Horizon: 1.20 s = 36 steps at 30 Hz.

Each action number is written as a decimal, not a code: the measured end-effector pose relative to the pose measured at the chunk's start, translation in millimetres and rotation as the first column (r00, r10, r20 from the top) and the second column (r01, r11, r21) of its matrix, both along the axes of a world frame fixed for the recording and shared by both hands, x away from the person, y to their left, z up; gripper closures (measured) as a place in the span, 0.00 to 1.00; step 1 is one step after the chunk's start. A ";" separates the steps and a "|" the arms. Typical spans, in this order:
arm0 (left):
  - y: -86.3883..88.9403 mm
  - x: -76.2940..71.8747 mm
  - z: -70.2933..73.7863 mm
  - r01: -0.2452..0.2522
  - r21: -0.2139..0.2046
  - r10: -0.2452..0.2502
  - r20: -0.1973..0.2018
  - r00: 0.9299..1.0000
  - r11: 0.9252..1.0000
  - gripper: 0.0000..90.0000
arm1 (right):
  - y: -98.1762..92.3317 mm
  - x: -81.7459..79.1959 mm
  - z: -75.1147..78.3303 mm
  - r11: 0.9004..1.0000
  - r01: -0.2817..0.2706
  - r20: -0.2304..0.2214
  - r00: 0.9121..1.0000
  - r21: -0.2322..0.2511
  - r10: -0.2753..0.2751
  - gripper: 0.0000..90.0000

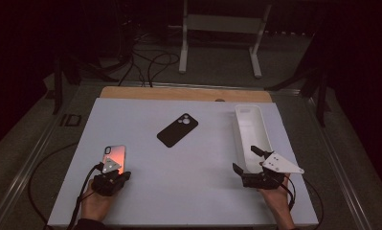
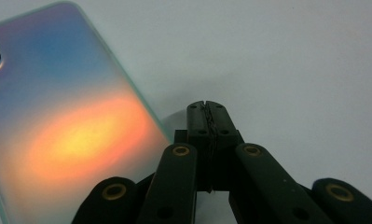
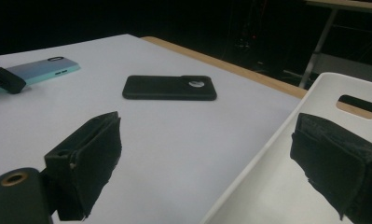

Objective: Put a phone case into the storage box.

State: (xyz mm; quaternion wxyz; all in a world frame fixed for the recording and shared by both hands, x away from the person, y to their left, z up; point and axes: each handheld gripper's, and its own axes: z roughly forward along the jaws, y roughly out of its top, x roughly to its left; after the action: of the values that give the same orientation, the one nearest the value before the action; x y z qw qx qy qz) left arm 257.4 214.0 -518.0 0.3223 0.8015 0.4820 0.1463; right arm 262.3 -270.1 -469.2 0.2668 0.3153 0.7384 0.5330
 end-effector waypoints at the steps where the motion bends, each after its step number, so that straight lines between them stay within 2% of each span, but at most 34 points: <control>1: -0.1 0.1 -0.2 -0.001 -0.004 0.001 0.003 1.000 1.000 1.00 | -0.2 0.3 -0.4 1.000 0.001 -0.003 1.000 -0.002 -0.001 0.10; 3: -0.8 -0.6 0.7 0.010 -0.020 -0.010 0.019 1.000 1.000 1.00 | -0.6 0.4 -1.3 1.000 0.002 -0.007 1.000 -0.001 -0.002 0.10; 6: -1.0 -4.3 12.0 0.018 -0.049 -0.013 0.094 0.995 0.999 0.99 | -2.1 0.0 -1.2 1.000 0.006 -0.005 1.000 0.001 -0.006 0.10; 7: 0.7 -6.1 17.9 0.018 -0.068 -0.008 0.133 0.991 0.998 0.97 | -2.5 -0.1 -1.2 1.000 0.006 -0.005 1.000 0.003 -0.006 0.10; 9: 5.0 -10.3 30.1 0.005 -0.101 0.017 0.211 0.977 0.995 0.92 | -2.8 0.0 -1.6 1.000 0.007 -0.009 1.000 0.006 -0.006 0.10; 10: 5.0 -10.3 30.1 0.005 -0.101 0.017 0.211 0.977 0.995 0.90 | -2.9 0.2 -1.7 1.000 0.005 -0.009 1.000 0.006 -0.005 0.10; 11: 10.3 -15.1 41.5 -0.008 -0.124 0.044 0.284 0.958 0.992 0.86 | -2.9 0.4 -1.7 1.000 0.003 -0.011 1.000 0.005 -0.003 0.10; 12: 13.2 -17.9 46.6 -0.014 -0.125 0.053 0.314 0.948 0.992 0.82 | -2.6 0.4 -1.7 1.000 0.001 -0.012 1.000 0.004 -0.001 0.10; 13: 13.2 -17.9 46.6 -0.014 -0.125 0.053 0.314 0.948 0.992 0.79 | -2.6 0.4 -1.7 1.000 0.001 -0.012 1.000 0.004 -0.001 0.10; 14: 17.9 -22.2 53.0 -0.013 -0.130 0.058 0.353 0.934 0.991 0.79 | -2.4 0.4 -1.7 1.000 -0.001 -0.011 1.000 0.004 0.001 0.10; 15: 20.8 -24.4 55.7 -0.011 -0.138 0.061 0.367 0.928 0.990 0.75 | -2.3 0.3 -1.5 1.000 -0.003 -0.012 1.000 0.001 0.003 0.10; 16: 25.3 -28.2 59.3 -0.019 -0.152 0.077 0.391 0.917 0.988 0.71 | -2.4 0.3 -1.5 1.000 -0.005 -0.013 1.000 0.001 0.005 0.10; 17: 27.8 -30.4 60.8 -0.025 -0.159 0.088 0.403 0.911 0.987 0.58 | -2.5 0.2 -1.5 1.000 -0.006 -0.014 1.000 0.000 0.006 0.10; 18: 32.0 -33.9 62.3 -0.033 -0.168 0.101 0.413 0.905 0.985 0.53 | -2.7 0.1 -1.6 1.000 -0.007 -0.015 1.000 -0.002 0.007 0.10; 21: 38.3 -39.1 61.9 -0.067 -0.155 0.127 0.418 0.900 0.986 0.24 | -4.0 -0.1 -1.6 1.000 -0.013 -0.017 1.000 -0.002 0.013 0.10; 23: 43.5 -42.3 60.0 -0.081 -0.162 0.143 0.419 0.897 0.984 0.17 | -4.8 -1.0 -1.6 1.000 -0.012 -0.016 1.000 -0.004 0.012 0.10; 24: 46.6 -44.0 59.2 -0.101 -0.168 0.164 0.425 0.890 0.981 0.16 | -5.2 -1.4 -1.6 1.000 -0.011 -0.017 1.000 0.001 0.011 0.10; 25: 48.7 -44.5 59.1 -0.111 -0.174 0.177 0.428 0.886 0.978 0.12 | -5.9 -2.1 -1.5 1.000 -0.009 -0.016 1.000 0.004 0.010 0.10; 26: 52.2 -45.1 59.1 -0.125 -0.190 0.196 0.425 0.883 0.974 0.08 | -6.4 -2.6 -1.5 1.000 -0.009 -0.015 1.000 0.007 0.009 0.10; 28: 58.0 -46.2 59.1 -0.134 -0.202 0.210 0.426 0.880 0.970 0.01 | -7.0 -4.7 -1.8 1.000 -0.006 -0.015 1.000 0.018 0.006 0.10; 31: 64.4 -46.1 58.1 -0.157 -0.222 0.241 0.430 0.870 0.962 0.00 | -8.2 -9.0 -2.9 1.000 0.004 -0.015 1.000 0.029 -0.004 0.10; 33: 66.4 -45.7 57.6 -0.165 -0.223 0.249 0.427 0.869 0.961 0.00 | -9.0 -9.6 -3.7 0.999 0.010 -0.018 1.000 0.033 -0.010 0.10; 36: 65.6 -44.5 57.1 -0.158 -0.211 0.237 0.426 0.873 0.965 0.00 | -9.2 -9.0 -4.3 0.999 0.011 -0.022 1.000 0.034 -0.010 0.10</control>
State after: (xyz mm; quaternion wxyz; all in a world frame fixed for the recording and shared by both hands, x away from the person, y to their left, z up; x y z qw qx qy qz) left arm 212.9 279.6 -460.9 0.4747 0.6623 0.4851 0.3171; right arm 253.3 -279.3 -473.5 0.2564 0.3295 0.7305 0.5405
